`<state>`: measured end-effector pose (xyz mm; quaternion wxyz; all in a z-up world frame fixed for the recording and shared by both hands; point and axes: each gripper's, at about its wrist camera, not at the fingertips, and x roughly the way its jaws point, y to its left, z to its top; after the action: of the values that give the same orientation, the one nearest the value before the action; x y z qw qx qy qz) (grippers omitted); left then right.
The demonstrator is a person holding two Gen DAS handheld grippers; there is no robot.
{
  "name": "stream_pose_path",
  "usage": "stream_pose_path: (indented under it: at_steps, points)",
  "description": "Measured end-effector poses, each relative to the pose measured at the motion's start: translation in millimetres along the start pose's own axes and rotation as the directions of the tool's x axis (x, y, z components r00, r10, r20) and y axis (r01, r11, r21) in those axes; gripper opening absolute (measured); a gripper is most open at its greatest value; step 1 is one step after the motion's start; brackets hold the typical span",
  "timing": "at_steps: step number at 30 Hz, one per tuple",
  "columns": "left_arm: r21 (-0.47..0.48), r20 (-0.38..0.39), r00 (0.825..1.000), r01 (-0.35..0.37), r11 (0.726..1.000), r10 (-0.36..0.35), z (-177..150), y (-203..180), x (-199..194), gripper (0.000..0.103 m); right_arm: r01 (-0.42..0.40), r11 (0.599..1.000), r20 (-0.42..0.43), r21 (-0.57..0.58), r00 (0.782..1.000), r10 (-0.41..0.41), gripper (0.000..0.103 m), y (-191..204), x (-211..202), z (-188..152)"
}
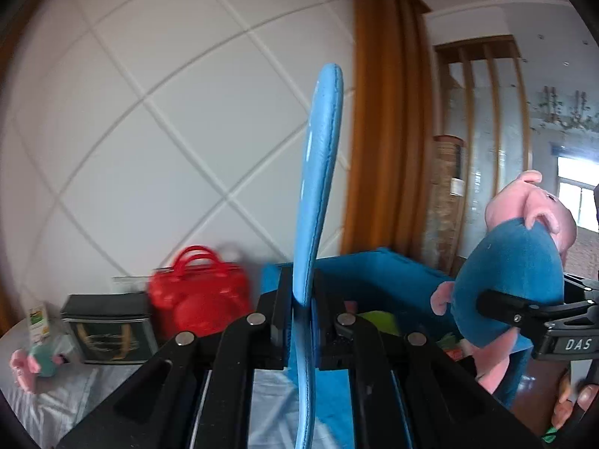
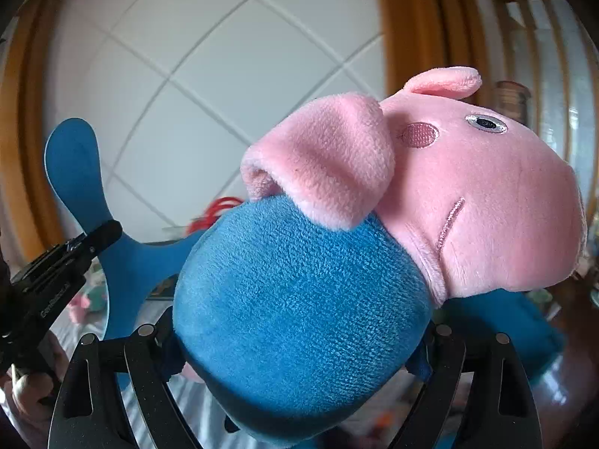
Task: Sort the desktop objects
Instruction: 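Lift and carry the boomerang and George plush over the crate with both tools, then open both tools to drop the boomerang and George plush into the crate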
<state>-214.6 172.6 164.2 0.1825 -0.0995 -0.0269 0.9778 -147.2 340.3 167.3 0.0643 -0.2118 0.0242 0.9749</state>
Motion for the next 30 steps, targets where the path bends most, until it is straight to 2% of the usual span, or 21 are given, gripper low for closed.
stream_pose_path:
  at_steps: [3,6,11,14,18,22,24,30]
  points:
    - [0.024,-0.021,0.997,0.078,0.997,-0.077,7,-46,16,0.008,0.046,0.999,0.002,0.006,0.999,-0.046,0.09,-37,-6,1]
    - [0.048,-0.076,0.986,0.154,0.987,-0.15,12,-90,42,0.008,0.093,0.996,-0.02,0.012,0.995,-0.093,0.09,-76,0,-1]
    - [0.083,-0.195,0.966,0.187,0.979,-0.168,8,-152,91,0.008,0.145,0.989,-0.079,0.004,0.986,-0.145,0.09,-119,26,-10]
    - [0.079,-0.26,0.953,0.184,0.98,-0.158,0,-178,119,0.008,0.157,0.987,-0.114,-0.021,0.981,-0.158,0.09,-129,43,-15]
    - [0.095,-0.325,0.938,0.158,0.983,-0.12,-3,-192,141,0.008,0.15,0.987,-0.174,-0.051,0.972,-0.157,0.09,-137,75,-21]
    - [0.124,-0.328,0.94,0.139,0.983,-0.091,-1,-203,147,0.008,0.129,0.988,-0.236,-0.086,0.961,-0.146,0.09,-147,99,-29]
    - [0.127,-0.333,0.939,0.134,0.983,-0.085,-2,-206,150,0.008,0.126,0.987,-0.258,-0.101,0.955,-0.149,0.09,-157,90,-35]
    - [0.119,-0.354,0.934,0.104,0.987,-0.055,-8,-201,174,0.008,0.115,0.983,-0.31,-0.14,0.938,-0.154,0.092,-149,113,-41]
